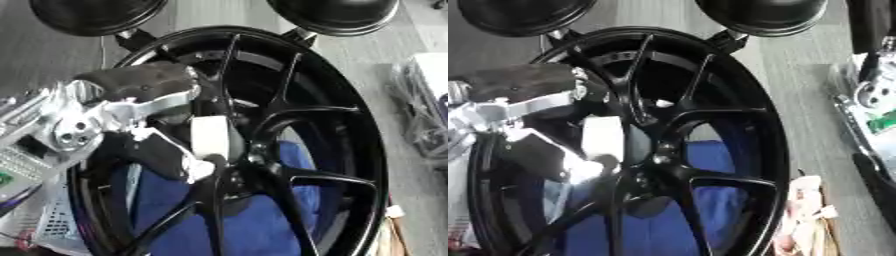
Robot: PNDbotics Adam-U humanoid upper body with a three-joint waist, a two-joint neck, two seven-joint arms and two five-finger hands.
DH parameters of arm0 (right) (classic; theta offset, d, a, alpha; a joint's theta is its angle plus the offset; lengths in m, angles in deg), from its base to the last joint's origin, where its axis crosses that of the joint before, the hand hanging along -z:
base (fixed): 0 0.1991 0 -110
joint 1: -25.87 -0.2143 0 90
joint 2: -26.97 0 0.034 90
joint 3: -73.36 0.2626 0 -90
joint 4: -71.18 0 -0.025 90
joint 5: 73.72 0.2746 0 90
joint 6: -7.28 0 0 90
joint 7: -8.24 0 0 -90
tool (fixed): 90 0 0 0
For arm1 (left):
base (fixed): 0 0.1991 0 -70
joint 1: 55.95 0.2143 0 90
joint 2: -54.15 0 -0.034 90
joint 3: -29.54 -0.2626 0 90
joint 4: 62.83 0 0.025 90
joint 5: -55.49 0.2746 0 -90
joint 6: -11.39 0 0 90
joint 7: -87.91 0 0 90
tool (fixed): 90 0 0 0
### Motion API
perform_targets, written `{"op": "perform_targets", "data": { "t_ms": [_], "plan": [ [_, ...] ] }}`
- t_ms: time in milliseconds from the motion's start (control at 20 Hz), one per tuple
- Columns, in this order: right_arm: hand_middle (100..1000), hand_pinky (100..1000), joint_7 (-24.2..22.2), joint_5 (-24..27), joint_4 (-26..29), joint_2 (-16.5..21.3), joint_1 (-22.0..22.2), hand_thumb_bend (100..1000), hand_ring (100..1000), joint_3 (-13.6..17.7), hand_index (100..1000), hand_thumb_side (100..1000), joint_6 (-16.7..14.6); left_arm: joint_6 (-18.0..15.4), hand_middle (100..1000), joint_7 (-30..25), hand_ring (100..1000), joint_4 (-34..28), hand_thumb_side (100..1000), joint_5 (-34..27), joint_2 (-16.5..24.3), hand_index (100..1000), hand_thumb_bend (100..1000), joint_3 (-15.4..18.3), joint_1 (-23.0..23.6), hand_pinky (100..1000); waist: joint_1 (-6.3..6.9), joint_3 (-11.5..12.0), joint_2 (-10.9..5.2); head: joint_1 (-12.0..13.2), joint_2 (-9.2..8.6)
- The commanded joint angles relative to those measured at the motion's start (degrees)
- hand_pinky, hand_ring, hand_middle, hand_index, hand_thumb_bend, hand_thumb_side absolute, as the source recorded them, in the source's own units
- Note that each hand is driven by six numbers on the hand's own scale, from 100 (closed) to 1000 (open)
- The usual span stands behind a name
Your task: Pull the pin out of the wheel hub.
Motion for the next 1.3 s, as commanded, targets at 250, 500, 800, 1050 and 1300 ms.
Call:
{"op": "perform_targets", "data": {
  "t_ms": [250,500,800,1050,1300],
  "plan": [
    [606,511,3.5,-0.1,1.0,0.7,-0.2,100,606,0.7,589,685,3.0,4.8,589,-4.7,681,-0.5,370,1.0,1.6,771,343,1.0,-0.8,868,0.10,0.2,-1.07,-0.1,-0.99],
    [607,512,3.5,-0.2,1.0,0.6,-0.3,100,607,0.8,590,685,2.8,4.5,506,-5.0,630,-0.5,329,1.8,1.7,750,342,0.9,-0.7,834,0.10,0.3,-1.16,-0.1,-1.09],
    [607,512,3.5,-0.3,1.0,0.4,-0.3,100,608,0.9,591,693,2.8,5.4,378,-5.2,530,-0.5,280,1.6,1.4,670,263,1.0,-0.4,775,0.01,0.3,-1.16,0.0,-1.22],
    [608,513,3.5,-0.1,1.0,0.3,-0.2,100,608,1.0,591,697,2.7,6.2,354,-3.4,497,-0.5,210,-0.2,1.2,610,213,1.2,-0.4,740,-0.01,0.3,-1.09,0.0,-1.14],
    [608,514,3.5,-0.2,1.0,0.1,0.0,100,609,1.1,591,700,2.7,6.2,326,-1.1,474,-0.5,191,-2.0,0.9,557,146,1.8,-0.4,719,-0.05,0.3,-1.13,0.0,-1.17]
  ]
}}
